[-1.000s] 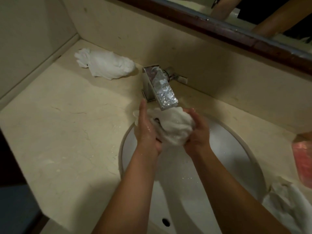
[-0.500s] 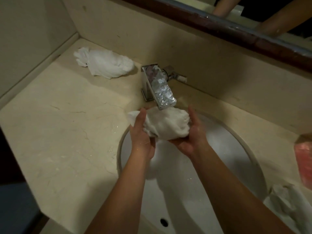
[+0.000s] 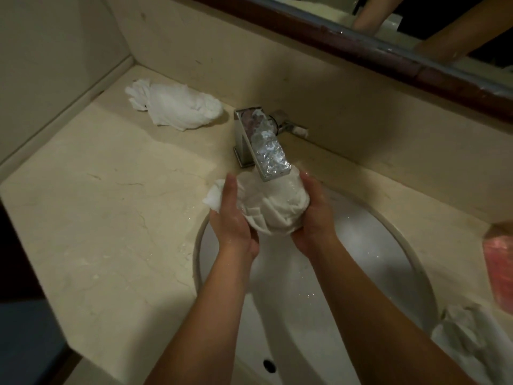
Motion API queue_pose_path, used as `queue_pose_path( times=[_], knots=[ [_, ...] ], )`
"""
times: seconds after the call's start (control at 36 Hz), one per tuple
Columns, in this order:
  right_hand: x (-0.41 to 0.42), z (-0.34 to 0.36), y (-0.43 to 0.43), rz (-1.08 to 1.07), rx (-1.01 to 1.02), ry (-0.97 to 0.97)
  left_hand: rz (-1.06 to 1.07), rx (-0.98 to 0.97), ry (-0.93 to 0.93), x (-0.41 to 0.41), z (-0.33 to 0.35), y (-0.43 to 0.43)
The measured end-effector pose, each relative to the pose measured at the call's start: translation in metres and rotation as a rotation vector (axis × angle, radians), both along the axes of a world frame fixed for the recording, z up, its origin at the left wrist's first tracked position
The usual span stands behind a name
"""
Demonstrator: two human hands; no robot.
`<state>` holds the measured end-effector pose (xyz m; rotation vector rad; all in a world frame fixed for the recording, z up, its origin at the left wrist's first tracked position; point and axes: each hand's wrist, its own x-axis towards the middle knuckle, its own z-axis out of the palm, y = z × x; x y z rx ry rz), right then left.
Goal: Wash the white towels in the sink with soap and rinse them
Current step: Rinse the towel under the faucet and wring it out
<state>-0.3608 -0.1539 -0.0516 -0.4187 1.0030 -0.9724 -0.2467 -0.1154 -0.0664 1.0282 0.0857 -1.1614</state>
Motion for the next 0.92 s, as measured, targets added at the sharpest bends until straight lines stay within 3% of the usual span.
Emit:
queue_pose_path(
  times=[0.14,0.25,0.36,0.53,0.61,0.78,0.92],
  knots=[
    [-0.001,0.004,-0.001,-0.032,-0.010,0.143,0.031,-0.002,0.012,0.009,0.003,-0.006],
    [-0.003,0.006,0.005,0.075,0.099,0.021,0.002,0.026,-0.046,0.013,0.006,-0.009],
    [0.004,0.006,0.005,0.138,0.142,-0.137,-0.087,-0.036,0.098,0.011,0.000,-0.009],
    [0.010,0.012,-0.001,0.215,0.146,-0.104,-0.155,-0.127,0.111,0.021,-0.009,-0.013],
    [0.012,0.016,-0.004,0.169,0.111,-0.060,-0.125,-0.034,0.073,0.019,-0.005,-0.017],
    [0.001,0.012,-0.003,0.038,0.124,-0.052,0.035,0.112,-0.223,-0.003,0.019,-0.017],
    [-0.003,0.015,0.004,0.015,0.104,-0.016,0.047,0.218,-0.153,-0.013,0.023,-0.013]
  ],
)
